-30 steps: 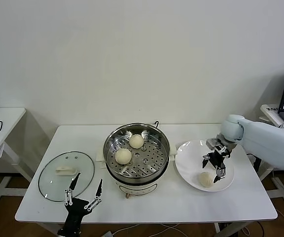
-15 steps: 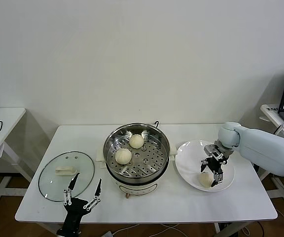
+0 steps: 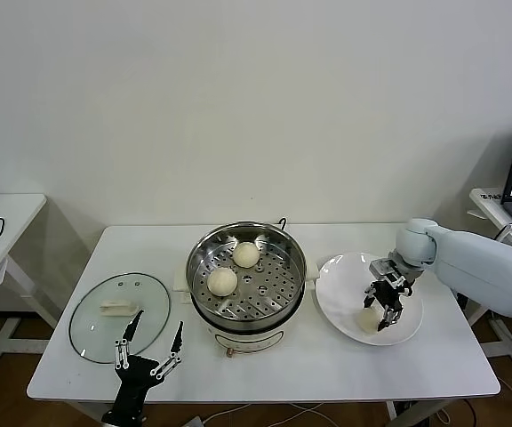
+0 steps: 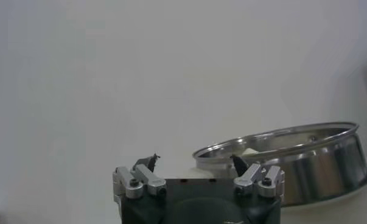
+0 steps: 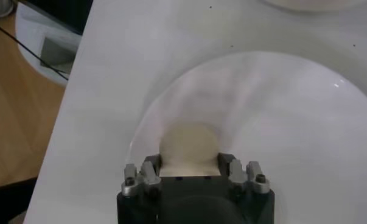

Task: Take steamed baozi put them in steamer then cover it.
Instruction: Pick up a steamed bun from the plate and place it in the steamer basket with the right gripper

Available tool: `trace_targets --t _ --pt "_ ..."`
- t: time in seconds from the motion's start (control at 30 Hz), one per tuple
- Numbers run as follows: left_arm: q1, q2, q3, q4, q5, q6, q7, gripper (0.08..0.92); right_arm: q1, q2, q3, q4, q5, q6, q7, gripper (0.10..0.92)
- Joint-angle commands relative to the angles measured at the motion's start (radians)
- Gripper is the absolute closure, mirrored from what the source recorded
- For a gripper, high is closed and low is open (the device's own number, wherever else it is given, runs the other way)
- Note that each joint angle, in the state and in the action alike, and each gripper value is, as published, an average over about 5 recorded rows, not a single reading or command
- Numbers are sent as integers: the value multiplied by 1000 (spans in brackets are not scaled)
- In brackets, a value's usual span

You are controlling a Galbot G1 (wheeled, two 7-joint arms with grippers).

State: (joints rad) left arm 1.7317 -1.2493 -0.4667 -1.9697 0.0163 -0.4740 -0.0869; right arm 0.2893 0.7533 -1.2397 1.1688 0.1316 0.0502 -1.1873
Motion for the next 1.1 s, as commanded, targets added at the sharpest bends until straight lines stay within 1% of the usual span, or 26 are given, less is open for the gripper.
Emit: trace_targets --t 0.03,0.2,0.4,0.53,0.77,0.93,1.1 --pt "4 6 0 -12 0 0 0 177 276 40 -15 79 -2 167 -59 391" --pt "10 7 3 -22 -1 -1 -1 177 442 147 -36 121 8 294 -58 392" --pt "11 7 3 -25 0 -4 -1 177 497 252 -37 210 -6 378 -37 409" --pt "11 4 5 -24 0 -5 -1 177 491 304 -26 278 -61 412 -29 419" --pt "1 2 10 -17 -1 -7 -1 177 419 357 -25 345 -187 503 -9 423" --pt "-1 2 10 -13 -2 -10 -1 177 345 378 -25 374 -263 567 10 423" --pt "-1 2 10 -9 -2 -12 -1 177 283 397 0 355 -348 643 16 423"
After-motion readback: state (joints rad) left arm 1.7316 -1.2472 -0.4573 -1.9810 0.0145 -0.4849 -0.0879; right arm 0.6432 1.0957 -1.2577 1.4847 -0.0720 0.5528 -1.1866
